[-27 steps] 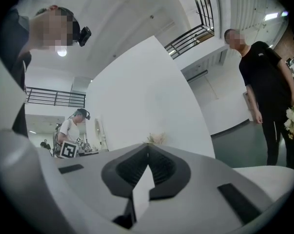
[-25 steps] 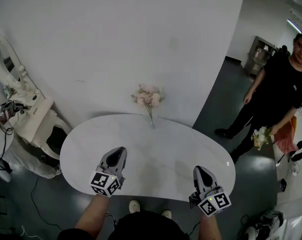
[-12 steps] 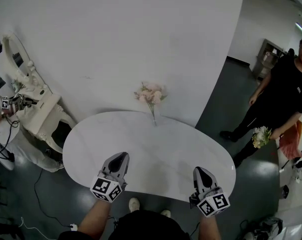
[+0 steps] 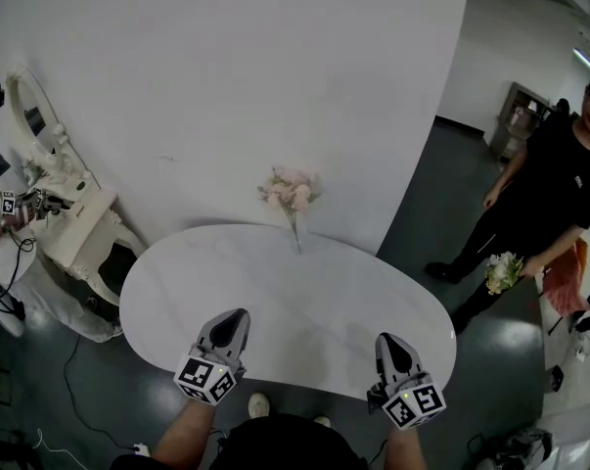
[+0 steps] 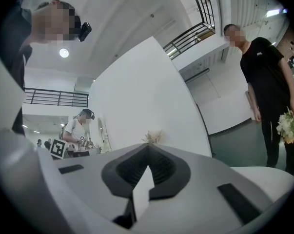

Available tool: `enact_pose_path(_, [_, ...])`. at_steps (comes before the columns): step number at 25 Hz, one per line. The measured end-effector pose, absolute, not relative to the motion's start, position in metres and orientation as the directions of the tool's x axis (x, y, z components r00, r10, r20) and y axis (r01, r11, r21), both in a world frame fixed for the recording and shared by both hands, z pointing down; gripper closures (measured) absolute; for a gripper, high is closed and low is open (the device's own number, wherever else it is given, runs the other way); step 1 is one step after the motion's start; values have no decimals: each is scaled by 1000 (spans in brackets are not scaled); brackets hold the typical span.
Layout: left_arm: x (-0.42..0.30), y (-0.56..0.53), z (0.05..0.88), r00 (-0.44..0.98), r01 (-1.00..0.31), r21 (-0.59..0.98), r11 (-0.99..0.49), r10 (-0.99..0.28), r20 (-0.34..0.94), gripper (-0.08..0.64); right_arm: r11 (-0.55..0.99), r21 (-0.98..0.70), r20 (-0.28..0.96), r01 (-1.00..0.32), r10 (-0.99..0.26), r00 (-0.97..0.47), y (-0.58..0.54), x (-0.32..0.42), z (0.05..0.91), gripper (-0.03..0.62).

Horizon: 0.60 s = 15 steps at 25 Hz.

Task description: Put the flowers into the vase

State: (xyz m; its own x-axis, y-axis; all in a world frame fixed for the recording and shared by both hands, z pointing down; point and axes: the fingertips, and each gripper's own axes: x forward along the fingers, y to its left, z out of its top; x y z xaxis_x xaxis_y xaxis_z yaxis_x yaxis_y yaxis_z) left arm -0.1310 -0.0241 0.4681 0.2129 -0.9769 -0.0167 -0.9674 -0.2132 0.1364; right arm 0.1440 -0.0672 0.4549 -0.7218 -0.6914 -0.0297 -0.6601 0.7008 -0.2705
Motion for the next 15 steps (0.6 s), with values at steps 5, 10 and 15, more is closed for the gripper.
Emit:
enact_pose_path(5, [-126,-22,475,227,-964,145,-225,-974,-2,532,685,-283,-28,-672,-706,-708,-61,154,457,571])
enact_pose_path(10, [-121,-25,476,237,-961,144,-234,-972,-1,531,675,-293,-21,-677,-712,-701,-59,162,461,571])
enact_pose_path(15, [-111,-22,485,251,-957,157,-245,-968,18,531,683,-303,-15,-664,-700,-714,-53,160,466,571])
